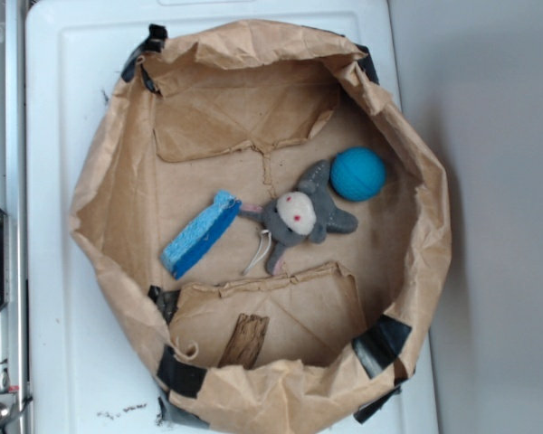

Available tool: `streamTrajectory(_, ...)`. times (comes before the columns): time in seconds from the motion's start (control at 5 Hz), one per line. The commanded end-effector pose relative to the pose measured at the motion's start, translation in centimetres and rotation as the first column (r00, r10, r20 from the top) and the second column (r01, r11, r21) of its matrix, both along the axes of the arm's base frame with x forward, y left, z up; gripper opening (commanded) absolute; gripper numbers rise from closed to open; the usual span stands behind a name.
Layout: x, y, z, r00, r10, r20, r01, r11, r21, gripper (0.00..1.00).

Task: Grab the blue ball.

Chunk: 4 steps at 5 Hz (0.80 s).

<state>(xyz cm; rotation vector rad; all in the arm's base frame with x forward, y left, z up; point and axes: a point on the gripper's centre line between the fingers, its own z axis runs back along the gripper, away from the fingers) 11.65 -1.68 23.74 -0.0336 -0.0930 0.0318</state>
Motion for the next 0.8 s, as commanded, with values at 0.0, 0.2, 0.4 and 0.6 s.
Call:
streamTrajectory(0.0, 0.0, 0.0, 0.0, 1.000, 0.000, 0.000, 0.000, 1.000, 0.000, 1.00)
streamTrajectory(0.2, 5.0, 1.3, -0.9, 0.995, 0.083, 0.063, -0.080, 0.996, -0.048, 1.00)
streamTrajectory(0.4, 10.0, 1.9, -2.0, 0.990, 0.113, 0.086, -0.108, 0.993, -0.055, 1.00)
streamTrajectory(0.6, 14.9, 3.1, -4.1, 0.986, 0.141, 0.092, -0.139, 0.990, -0.033, 1.00)
